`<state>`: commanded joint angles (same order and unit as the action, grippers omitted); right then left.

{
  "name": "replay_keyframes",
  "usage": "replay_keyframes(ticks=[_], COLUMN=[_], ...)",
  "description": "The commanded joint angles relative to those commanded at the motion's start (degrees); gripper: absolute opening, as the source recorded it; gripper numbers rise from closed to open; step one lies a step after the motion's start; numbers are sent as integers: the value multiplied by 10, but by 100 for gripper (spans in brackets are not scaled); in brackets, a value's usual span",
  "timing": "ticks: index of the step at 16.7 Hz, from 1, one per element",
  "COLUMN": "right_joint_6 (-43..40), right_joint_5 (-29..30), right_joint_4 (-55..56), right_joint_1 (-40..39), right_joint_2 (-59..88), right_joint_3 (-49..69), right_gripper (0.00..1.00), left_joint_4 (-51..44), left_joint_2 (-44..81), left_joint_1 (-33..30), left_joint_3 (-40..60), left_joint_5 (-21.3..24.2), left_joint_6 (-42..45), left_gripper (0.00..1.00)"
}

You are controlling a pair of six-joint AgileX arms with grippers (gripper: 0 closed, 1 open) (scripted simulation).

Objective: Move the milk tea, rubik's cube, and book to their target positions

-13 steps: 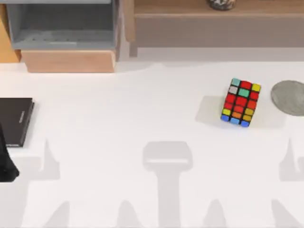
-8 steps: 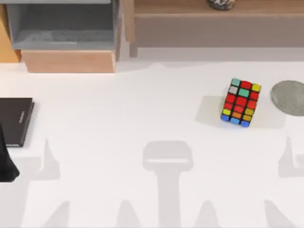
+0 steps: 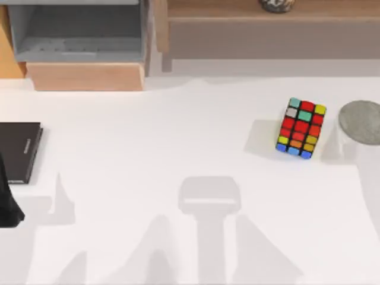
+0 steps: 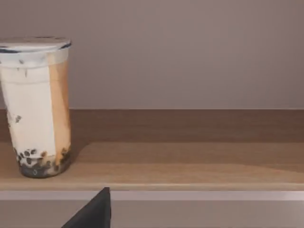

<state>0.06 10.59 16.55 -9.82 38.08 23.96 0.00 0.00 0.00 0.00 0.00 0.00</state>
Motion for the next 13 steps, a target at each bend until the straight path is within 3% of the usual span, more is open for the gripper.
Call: replay_keyframes(ticks=[8,13], right_joint_6=[1,2], right_joint_5=[115,166], right_joint_4=[181,260], right_joint_1=[-107,-153], right_joint_2=[468,669], right_joint_3=[263,381], right_gripper=[100,100], left_joint_4=[0,0], left_joint_2=[0,0], left_joint_1=[0,0], left_joint_3=[0,0], left_joint_5=[0,0], left_joint_6=[0,0], left_gripper=[100,100])
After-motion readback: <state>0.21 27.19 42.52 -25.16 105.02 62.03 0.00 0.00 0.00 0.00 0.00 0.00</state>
